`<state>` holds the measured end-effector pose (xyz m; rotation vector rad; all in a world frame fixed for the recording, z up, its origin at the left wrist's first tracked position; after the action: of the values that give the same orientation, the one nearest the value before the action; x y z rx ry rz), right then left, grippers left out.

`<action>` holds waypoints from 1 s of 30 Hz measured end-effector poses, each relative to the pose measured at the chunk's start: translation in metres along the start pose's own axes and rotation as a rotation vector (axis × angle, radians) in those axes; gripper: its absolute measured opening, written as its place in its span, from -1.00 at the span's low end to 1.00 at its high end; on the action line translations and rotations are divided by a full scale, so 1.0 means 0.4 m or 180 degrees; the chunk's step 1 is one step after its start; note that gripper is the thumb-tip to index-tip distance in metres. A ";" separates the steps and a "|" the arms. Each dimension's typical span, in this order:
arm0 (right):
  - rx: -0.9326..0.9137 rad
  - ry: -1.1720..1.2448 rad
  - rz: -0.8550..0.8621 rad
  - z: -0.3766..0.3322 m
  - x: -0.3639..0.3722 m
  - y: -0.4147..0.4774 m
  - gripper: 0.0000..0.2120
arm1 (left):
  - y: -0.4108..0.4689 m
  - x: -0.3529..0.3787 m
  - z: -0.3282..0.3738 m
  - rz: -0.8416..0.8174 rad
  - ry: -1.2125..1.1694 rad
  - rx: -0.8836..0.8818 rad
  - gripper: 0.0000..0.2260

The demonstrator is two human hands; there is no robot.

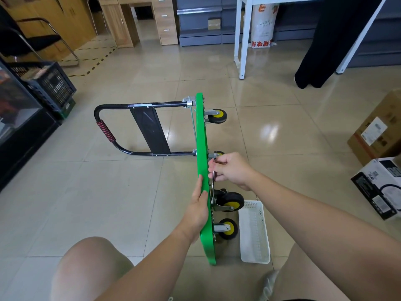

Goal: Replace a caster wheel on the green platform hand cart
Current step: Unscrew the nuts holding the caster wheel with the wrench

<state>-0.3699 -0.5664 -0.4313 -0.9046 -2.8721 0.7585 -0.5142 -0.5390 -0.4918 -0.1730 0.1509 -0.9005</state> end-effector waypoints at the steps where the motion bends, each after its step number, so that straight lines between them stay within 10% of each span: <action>1: -0.0004 -0.0004 -0.0011 0.002 0.003 0.001 -0.86 | -0.001 0.000 0.001 -0.0003 0.0014 -0.0002 -0.54; 30: 0.0400 0.0027 0.0071 0.020 0.015 0.041 -0.95 | 0.004 -0.007 0.017 0.0145 0.0381 0.0330 -0.56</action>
<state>-0.3675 -0.5552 -0.4465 -0.9233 -2.7744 0.9230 -0.5135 -0.5352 -0.4853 -0.0191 0.2180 -0.8712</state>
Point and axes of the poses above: each hand's wrist, its own y-axis towards the middle knuckle, its own x-axis out of the palm, z = x × y, the point moved 10 cm from there along y, towards the middle knuckle, and after that the axes turned 11 degrees about x, right-handed, at the moved point
